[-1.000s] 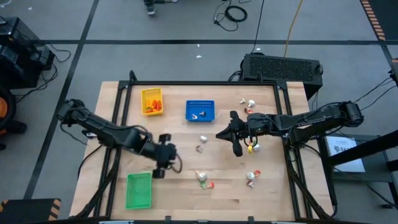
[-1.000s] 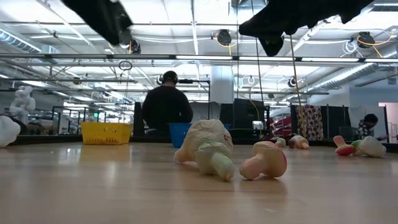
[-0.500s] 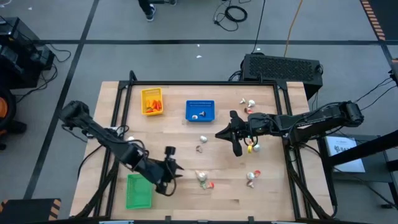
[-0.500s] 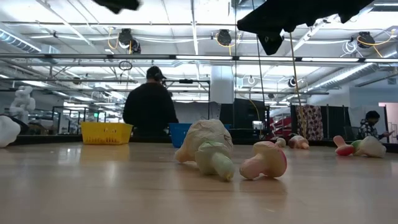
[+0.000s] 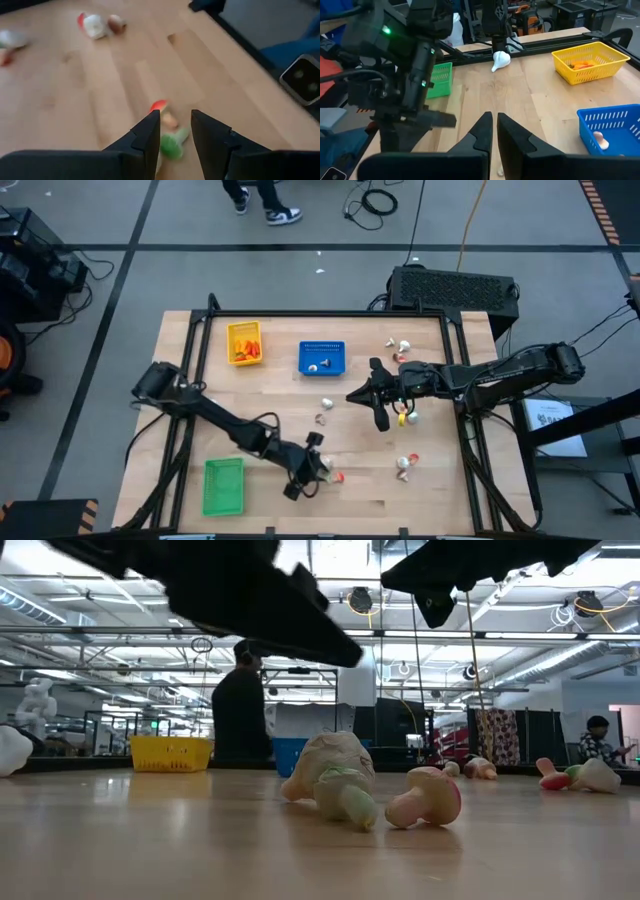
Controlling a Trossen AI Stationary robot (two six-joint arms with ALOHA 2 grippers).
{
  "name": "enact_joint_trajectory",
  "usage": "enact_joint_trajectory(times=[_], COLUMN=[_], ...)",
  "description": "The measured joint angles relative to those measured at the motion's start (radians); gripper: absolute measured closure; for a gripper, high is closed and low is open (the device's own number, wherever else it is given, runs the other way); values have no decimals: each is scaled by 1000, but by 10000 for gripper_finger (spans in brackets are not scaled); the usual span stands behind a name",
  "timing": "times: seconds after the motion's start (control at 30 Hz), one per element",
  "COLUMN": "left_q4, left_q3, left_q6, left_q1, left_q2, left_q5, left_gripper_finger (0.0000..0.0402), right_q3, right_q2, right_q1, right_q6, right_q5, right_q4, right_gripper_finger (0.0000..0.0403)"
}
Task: Sort produce into baskets
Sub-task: Put the orange mushroom into the blue bin
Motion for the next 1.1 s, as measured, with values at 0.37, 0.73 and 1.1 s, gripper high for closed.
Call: enact_joint_trajectory(times=[0.37,0.73,1.1], left_q4=[48,-52,-252], left_q3=[81,263,327], left_q6=[-8,47,196], left_q1=[23,28,37], left_q2=[91,241,240], left_q5=[59,67,43], left_gripper_finger=[283,283,283], right_q3=[0,0,0], right_q2=[5,5,5], right_q1=[21,82,132], right_q6=[7,74,83], right_q5=[0,0,3], right_q4=[-29,-83,-89], right_gripper_finger=[385,385,385])
